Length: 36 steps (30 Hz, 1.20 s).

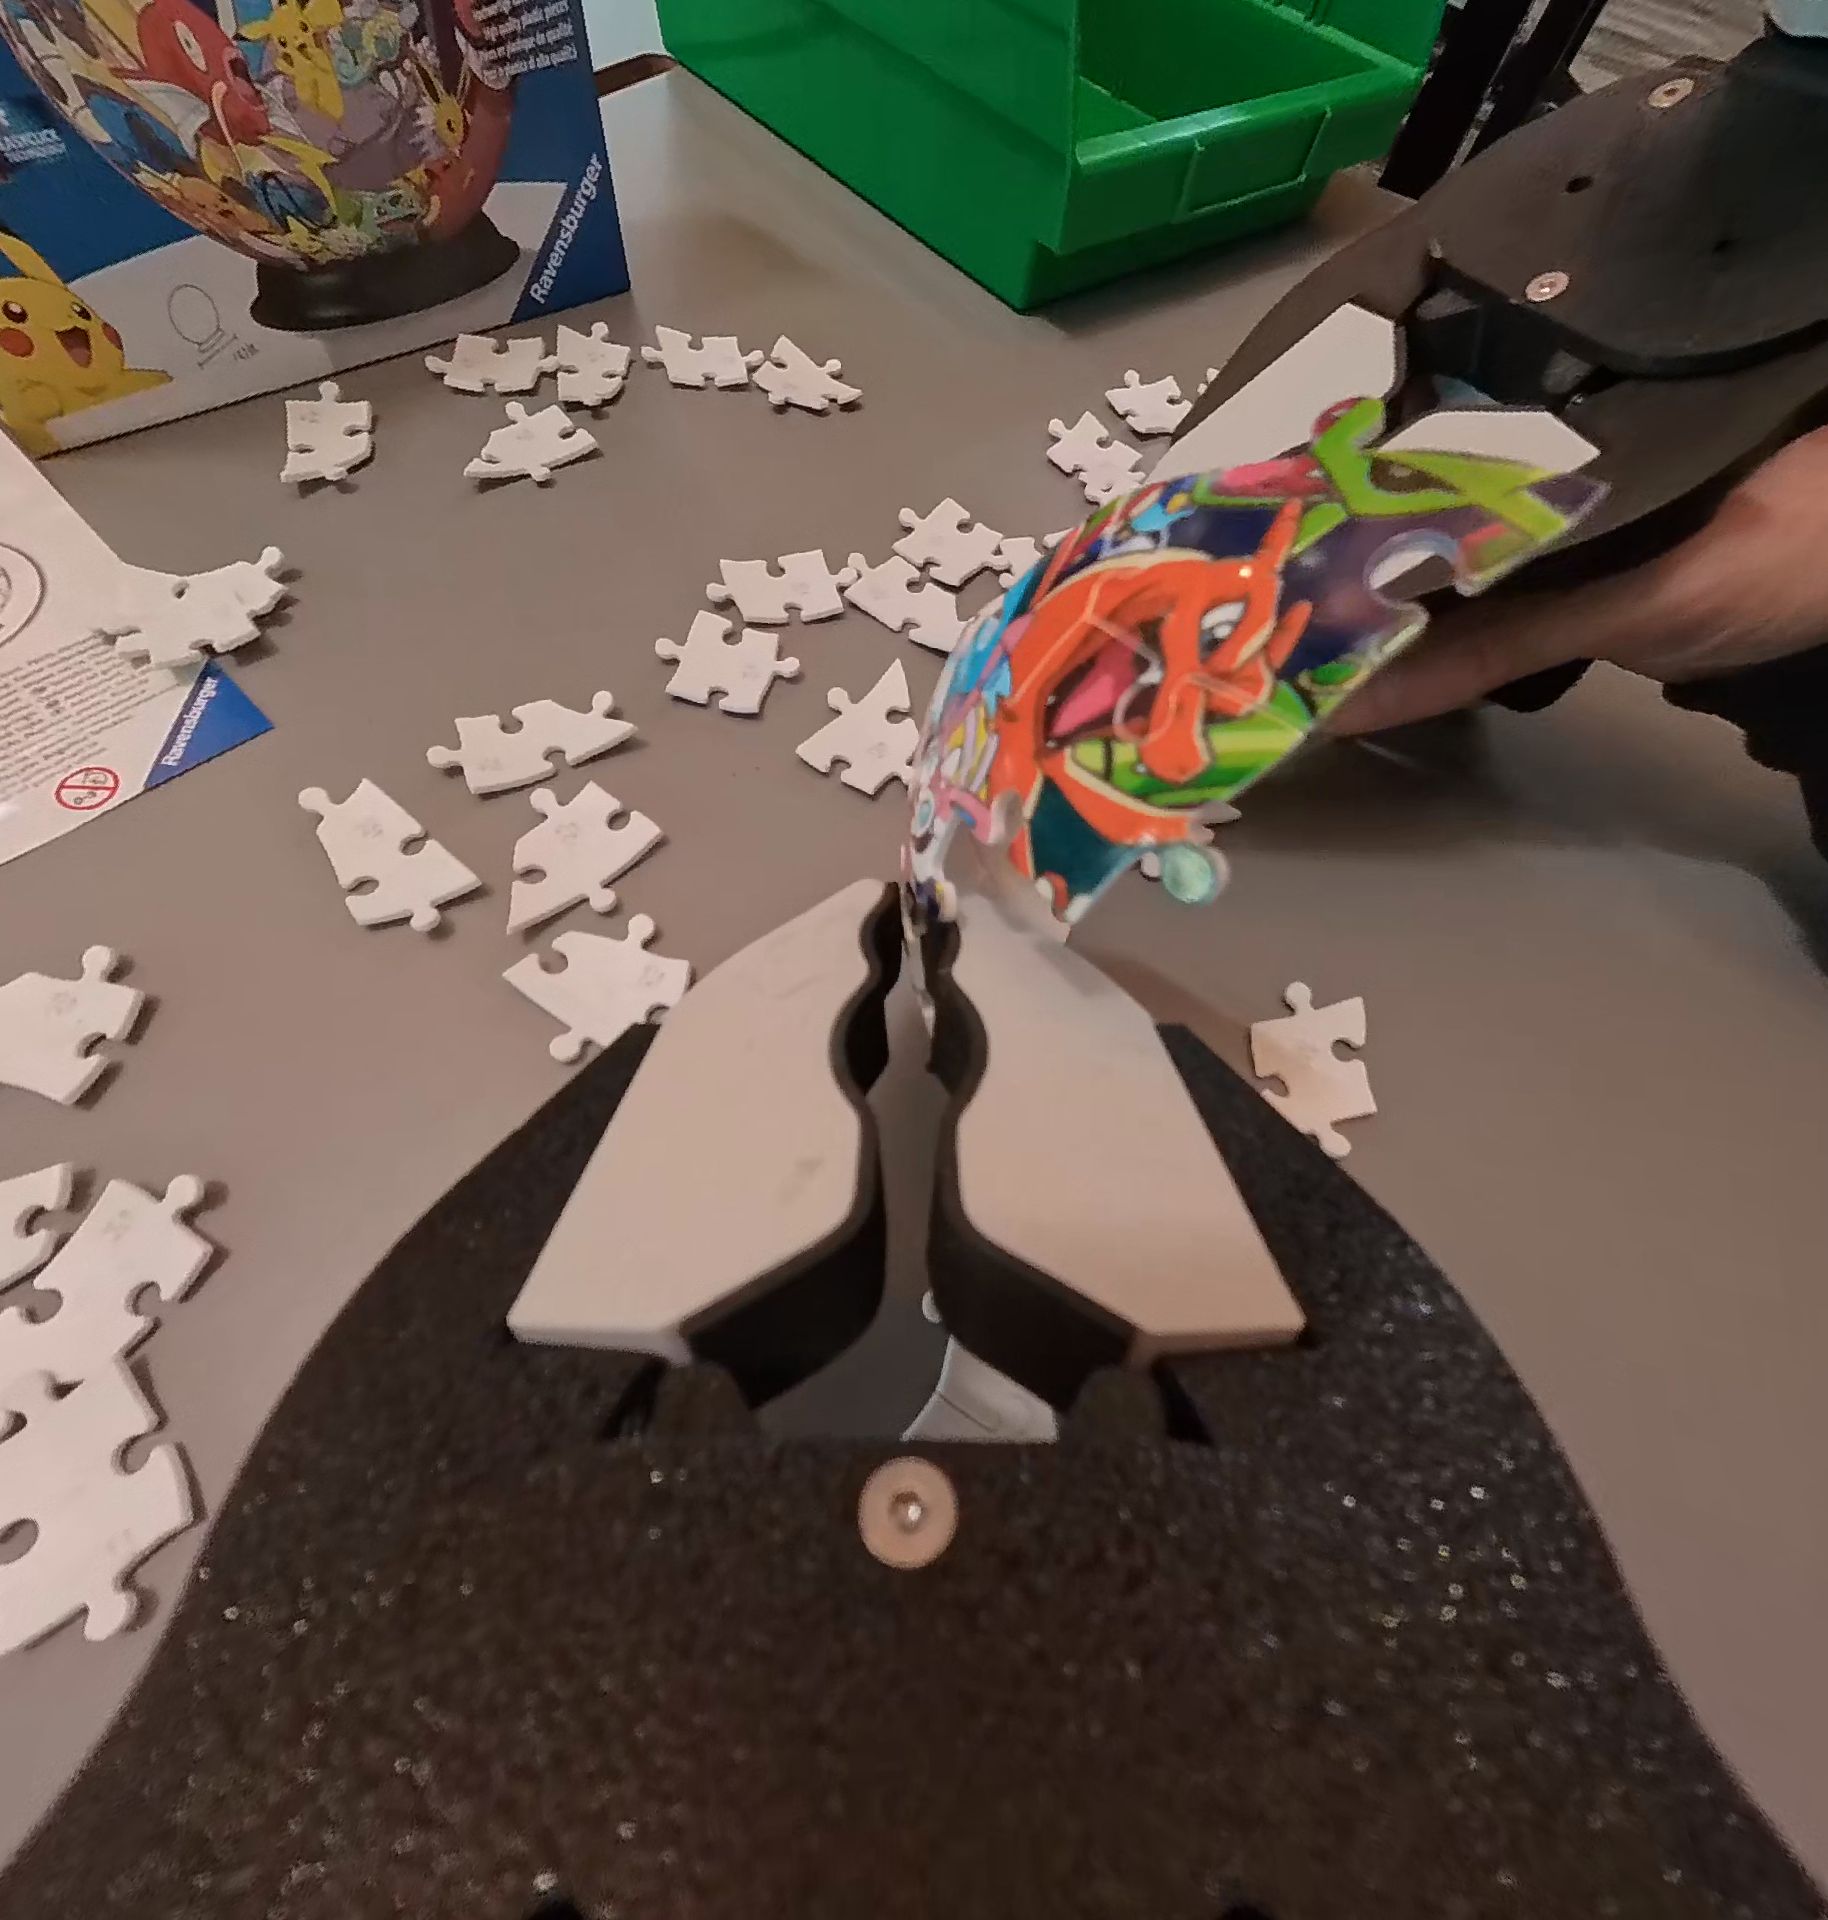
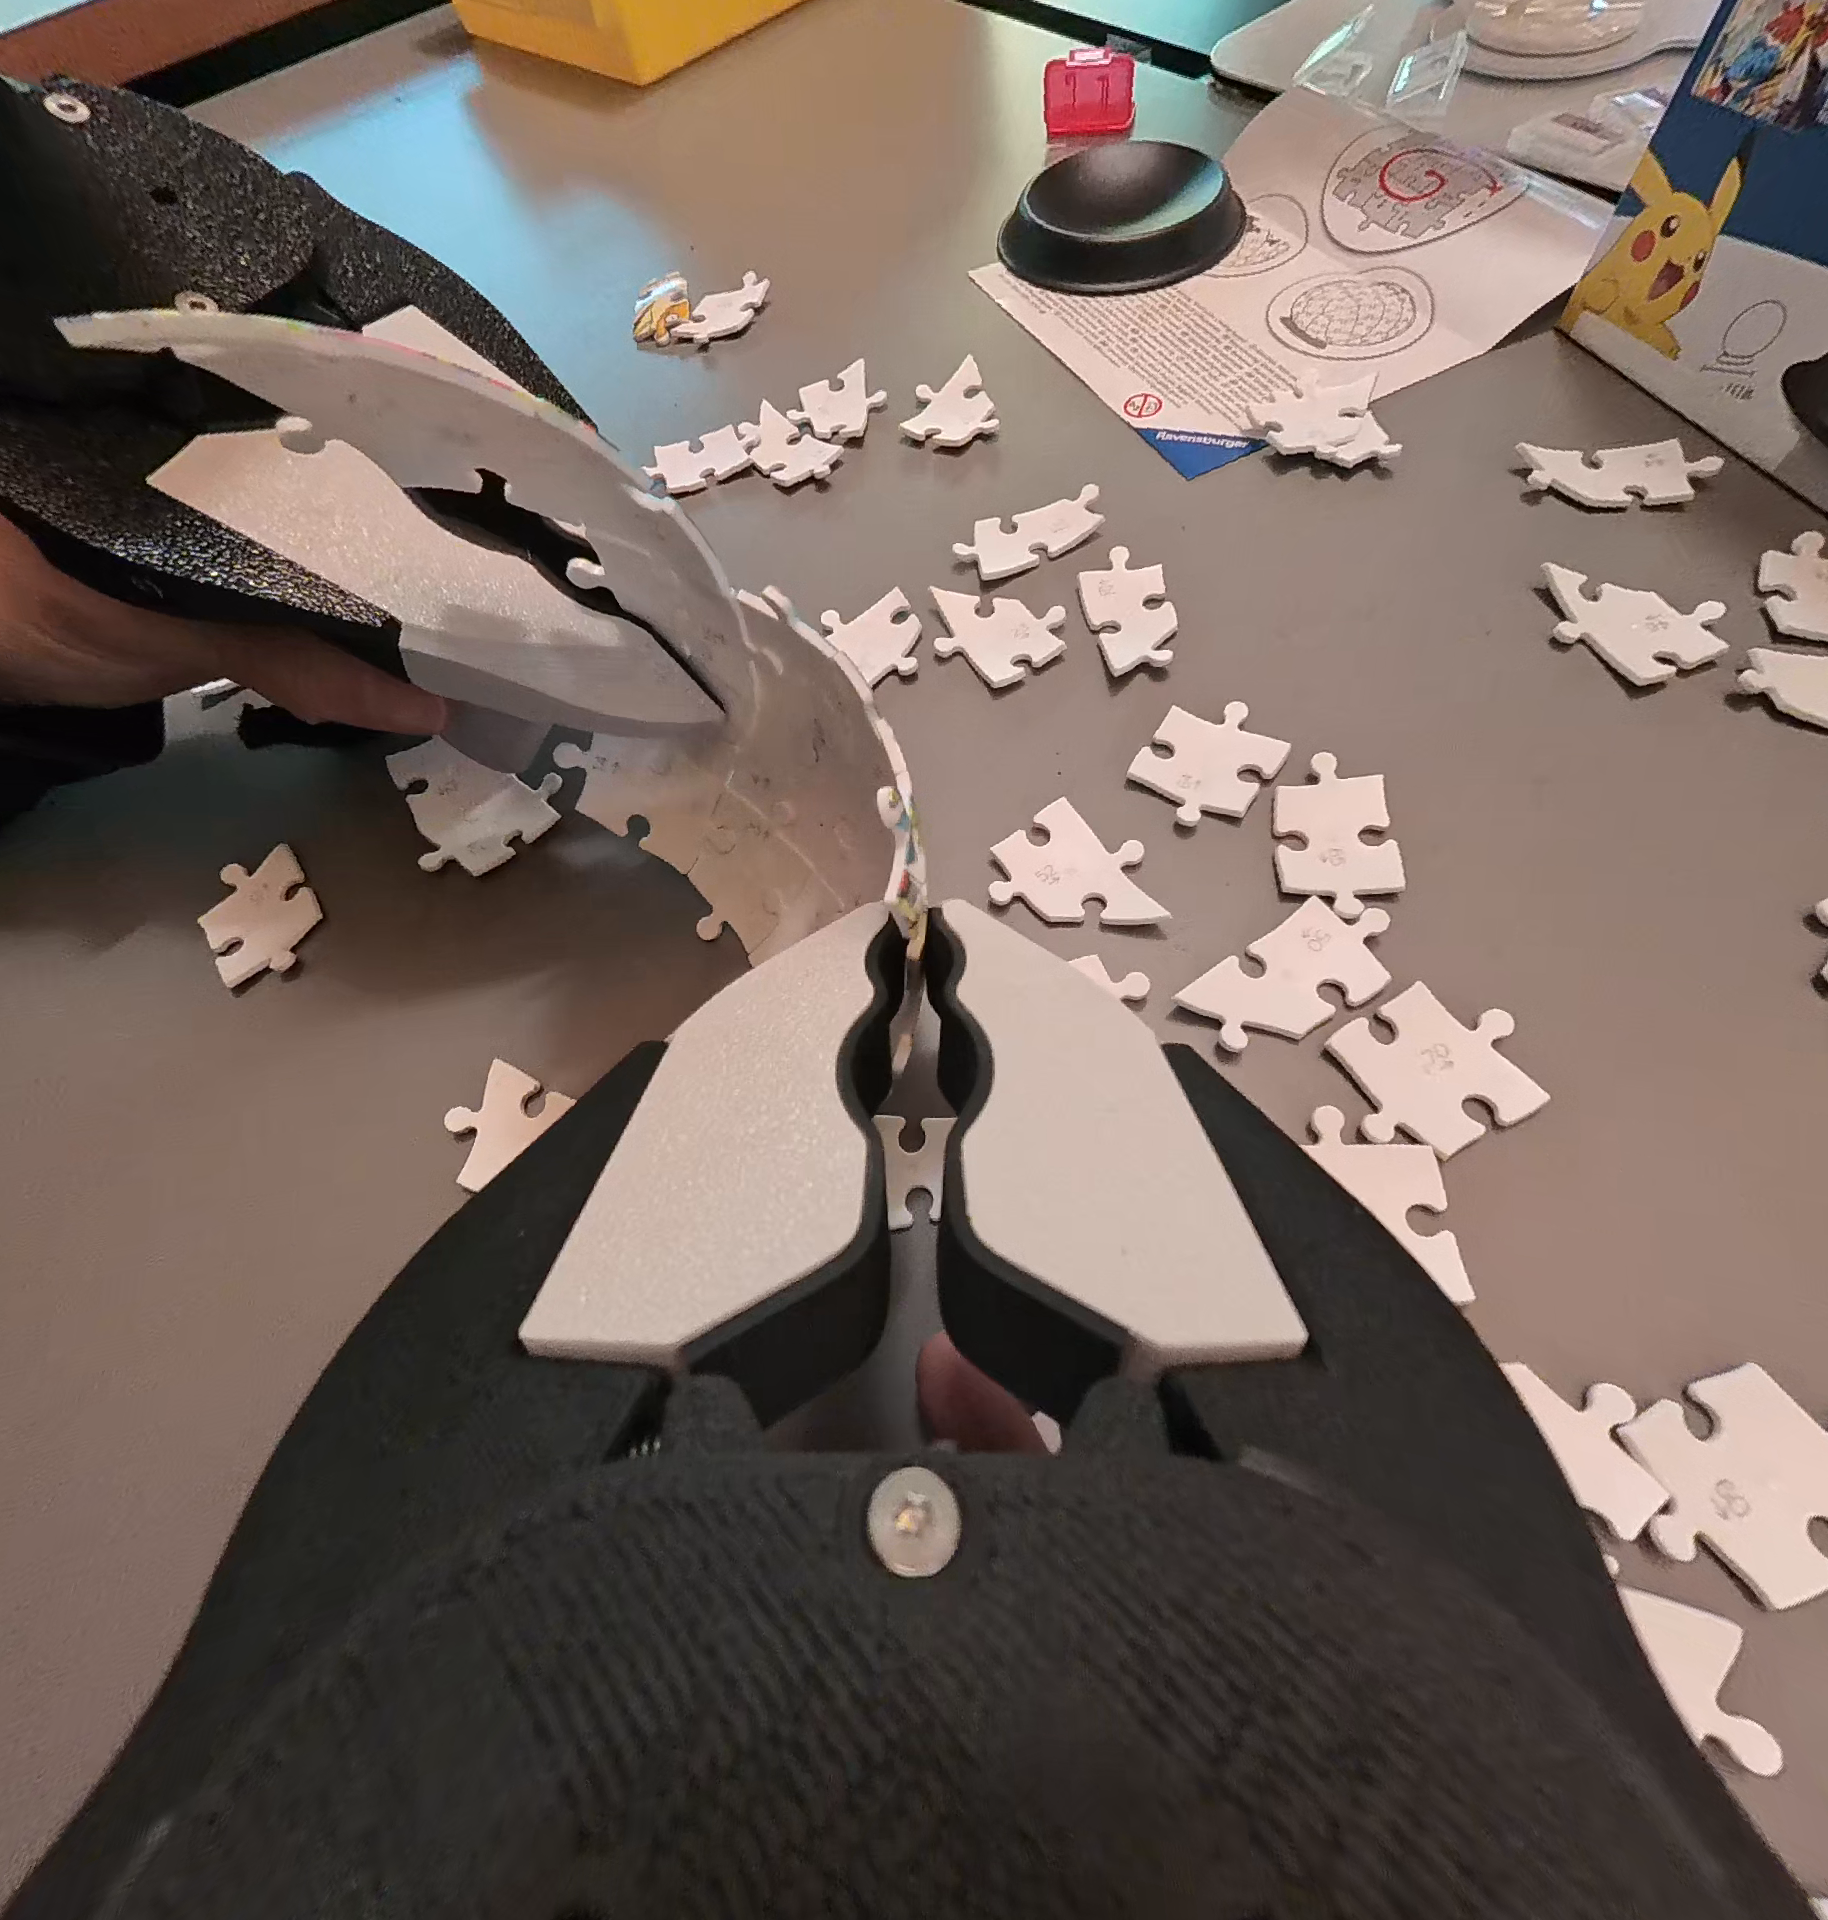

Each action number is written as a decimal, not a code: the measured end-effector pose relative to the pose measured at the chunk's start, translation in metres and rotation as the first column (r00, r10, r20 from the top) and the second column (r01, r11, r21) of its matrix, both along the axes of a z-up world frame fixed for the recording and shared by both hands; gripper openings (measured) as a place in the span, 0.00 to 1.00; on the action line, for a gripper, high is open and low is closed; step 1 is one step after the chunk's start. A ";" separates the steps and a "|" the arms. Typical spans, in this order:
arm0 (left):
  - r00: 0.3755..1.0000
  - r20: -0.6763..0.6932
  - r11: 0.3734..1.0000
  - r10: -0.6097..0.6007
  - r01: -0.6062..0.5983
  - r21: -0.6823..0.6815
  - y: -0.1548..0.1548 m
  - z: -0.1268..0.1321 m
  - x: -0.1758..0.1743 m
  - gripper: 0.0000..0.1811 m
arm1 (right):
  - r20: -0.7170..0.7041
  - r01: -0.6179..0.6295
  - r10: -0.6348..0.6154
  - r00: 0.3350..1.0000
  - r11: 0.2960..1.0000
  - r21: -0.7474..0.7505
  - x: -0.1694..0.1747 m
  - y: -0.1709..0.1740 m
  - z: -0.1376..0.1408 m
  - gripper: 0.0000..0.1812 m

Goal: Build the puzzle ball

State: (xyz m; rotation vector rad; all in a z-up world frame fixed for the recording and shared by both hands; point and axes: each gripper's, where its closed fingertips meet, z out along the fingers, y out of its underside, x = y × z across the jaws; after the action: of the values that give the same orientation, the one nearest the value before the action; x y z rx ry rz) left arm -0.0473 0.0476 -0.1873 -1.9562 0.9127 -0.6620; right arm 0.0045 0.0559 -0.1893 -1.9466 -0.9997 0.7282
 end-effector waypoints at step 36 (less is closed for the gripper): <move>1.000 -0.002 0.998 0.027 -0.026 0.050 0.002 0.004 -0.003 0.01 | -0.002 0.013 -0.013 1.000 0.994 -0.108 -0.011 -0.001 -0.009 0.03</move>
State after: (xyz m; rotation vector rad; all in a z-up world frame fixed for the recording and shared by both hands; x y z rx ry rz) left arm -0.0499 0.0495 -0.1835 -1.9223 0.8949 -0.6163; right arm -0.0062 0.0548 -0.1983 -2.0428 -0.9625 0.7914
